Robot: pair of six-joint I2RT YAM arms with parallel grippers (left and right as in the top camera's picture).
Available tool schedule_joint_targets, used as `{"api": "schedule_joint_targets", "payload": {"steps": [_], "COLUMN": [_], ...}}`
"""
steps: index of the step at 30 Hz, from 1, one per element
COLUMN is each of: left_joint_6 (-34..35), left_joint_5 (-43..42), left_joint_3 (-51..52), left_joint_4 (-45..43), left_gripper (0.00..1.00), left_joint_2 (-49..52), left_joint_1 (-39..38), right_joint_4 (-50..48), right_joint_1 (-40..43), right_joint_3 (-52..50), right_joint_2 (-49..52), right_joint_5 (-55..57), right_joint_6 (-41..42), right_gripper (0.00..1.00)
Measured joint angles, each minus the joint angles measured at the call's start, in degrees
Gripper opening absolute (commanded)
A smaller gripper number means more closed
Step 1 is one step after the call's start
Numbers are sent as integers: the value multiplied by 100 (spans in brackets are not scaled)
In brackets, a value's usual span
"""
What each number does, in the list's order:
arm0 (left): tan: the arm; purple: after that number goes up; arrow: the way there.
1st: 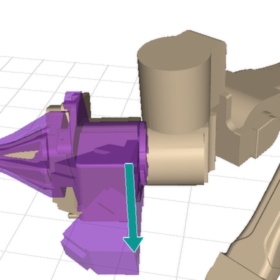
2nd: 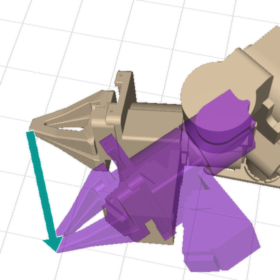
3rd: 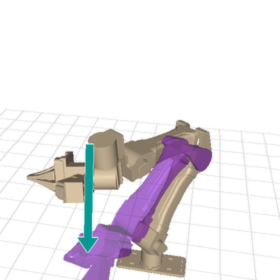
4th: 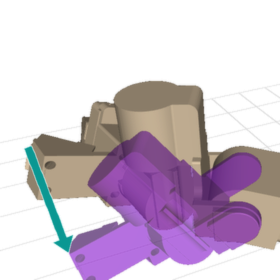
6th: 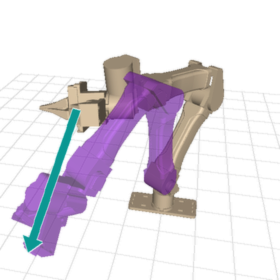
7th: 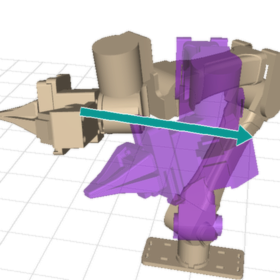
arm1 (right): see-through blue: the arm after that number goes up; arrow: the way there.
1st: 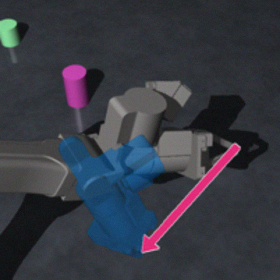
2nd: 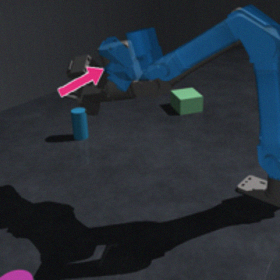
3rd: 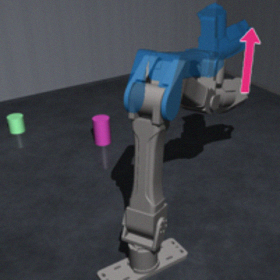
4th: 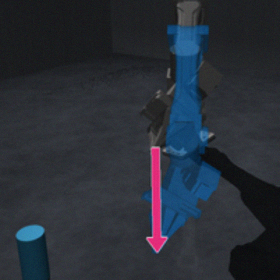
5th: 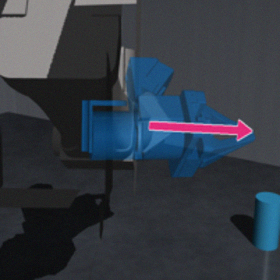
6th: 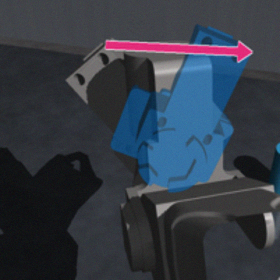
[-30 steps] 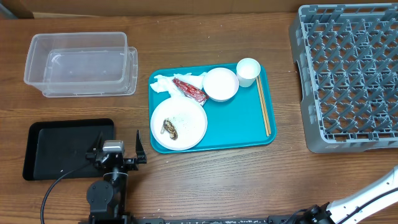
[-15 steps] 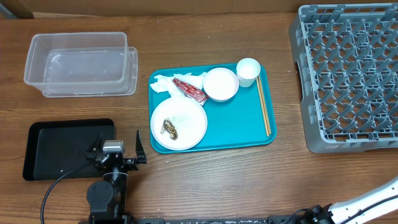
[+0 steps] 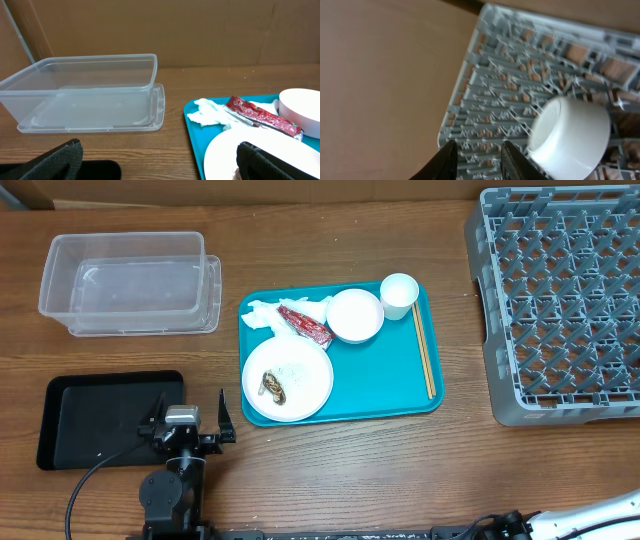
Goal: Sort waste into correct bins and load items into the dishwasher
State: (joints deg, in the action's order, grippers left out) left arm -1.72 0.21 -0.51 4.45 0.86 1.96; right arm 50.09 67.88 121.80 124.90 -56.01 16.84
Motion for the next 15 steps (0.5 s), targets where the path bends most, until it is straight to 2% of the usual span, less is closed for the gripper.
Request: {"api": "schedule_joint_targets", "payload": {"steps": [3, 7, 15], "left_joint_6": [0, 0, 0], "left_joint_5": [2, 0, 0], "left_joint_3": [0, 0, 0], "left_joint_4": [0, 0, 0], "left_gripper": [100, 100, 100], "left_joint_2": [0, 0, 0], "left_joint_1": [0, 0, 0], "right_joint_4": [-70, 61, -122], "right_joint_1": [-66, -485, -2162], "right_joint_3": [2, 24, -245], "right_joint_2": [-422, -638, -374], "right_joint_5": [245, 1104, 3941], "right_joint_6": [68, 122, 136], "right_gripper": [26, 20, 16]}}
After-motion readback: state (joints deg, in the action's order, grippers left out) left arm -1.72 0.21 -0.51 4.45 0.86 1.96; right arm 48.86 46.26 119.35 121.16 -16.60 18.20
